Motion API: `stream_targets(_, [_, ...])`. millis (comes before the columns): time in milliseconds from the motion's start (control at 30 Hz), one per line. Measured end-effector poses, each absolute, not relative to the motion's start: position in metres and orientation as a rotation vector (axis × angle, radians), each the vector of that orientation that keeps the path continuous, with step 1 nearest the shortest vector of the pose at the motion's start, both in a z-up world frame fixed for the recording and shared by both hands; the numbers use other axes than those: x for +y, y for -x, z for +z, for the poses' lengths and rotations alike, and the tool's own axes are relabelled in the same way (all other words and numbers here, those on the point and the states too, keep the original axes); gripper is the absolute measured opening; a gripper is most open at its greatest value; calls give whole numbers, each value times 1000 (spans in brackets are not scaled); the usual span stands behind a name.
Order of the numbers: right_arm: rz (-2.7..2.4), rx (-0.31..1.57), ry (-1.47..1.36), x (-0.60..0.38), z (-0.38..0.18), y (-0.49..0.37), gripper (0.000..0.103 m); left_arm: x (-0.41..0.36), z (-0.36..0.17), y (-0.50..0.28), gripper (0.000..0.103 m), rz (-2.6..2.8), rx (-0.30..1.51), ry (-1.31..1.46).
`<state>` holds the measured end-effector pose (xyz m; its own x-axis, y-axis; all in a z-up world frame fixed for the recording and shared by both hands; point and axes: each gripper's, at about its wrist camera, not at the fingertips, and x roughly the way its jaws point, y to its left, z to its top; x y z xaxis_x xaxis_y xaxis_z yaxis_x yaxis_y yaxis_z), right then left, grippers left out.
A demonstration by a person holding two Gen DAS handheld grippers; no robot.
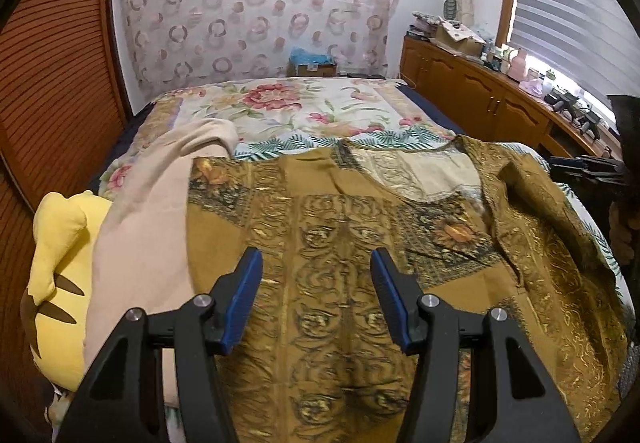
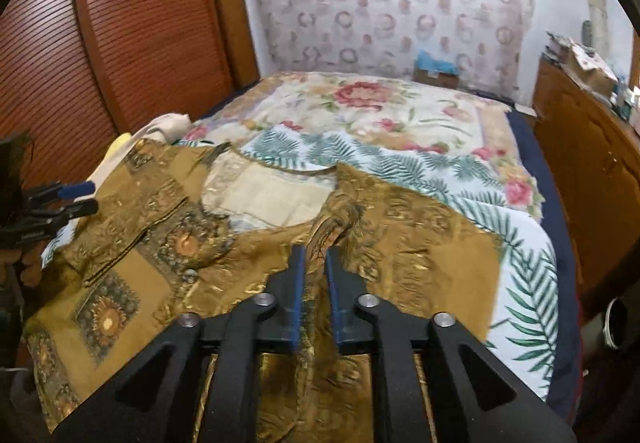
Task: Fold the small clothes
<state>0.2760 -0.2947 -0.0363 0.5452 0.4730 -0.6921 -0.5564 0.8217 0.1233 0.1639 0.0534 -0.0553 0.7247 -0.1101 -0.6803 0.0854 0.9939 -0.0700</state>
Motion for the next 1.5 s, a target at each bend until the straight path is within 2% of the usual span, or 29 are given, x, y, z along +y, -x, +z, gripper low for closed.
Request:
stream_targets(67, [619,788,122,-291,-36,-276,47,60,-55,-169,55,-94,755,34])
stream_targets(233, [574,765,120,-307,-33,-280,57,78,-55,-178,55,-64,756,35])
stream_targets(400, [442,791,160,-334,-49,-294,62,99,-60,-194,55,-42,772,38])
stream_targets(633, [321,879,185,-359,-88,-317,62,122,-63,-216,53,-63,792,68])
stream_targets(867, [320,889,155,-367,-99,-323,64,131,-68,-238,52,-68,822,77])
stream_targets(1100, [301,904,145,-370,-101,-328,79,132,-75,-255,38,-92,862,78])
stream_targets(1367, [312,908,153,-367,-101,-328,84,131,-82,-264,35,-100,886,72])
stream_targets(1400, [312,908,154,-367,-101,-328,85,130,-82,-263,25,-101,885,70])
stream_targets(1467, [311,909,151,-367,-101,-328,85,129,-81,-263,19,-99,880,57])
stream_targets(1500, [311,910,152,-366,-102,-328,86,128,-80,-263,11,-98,873,50])
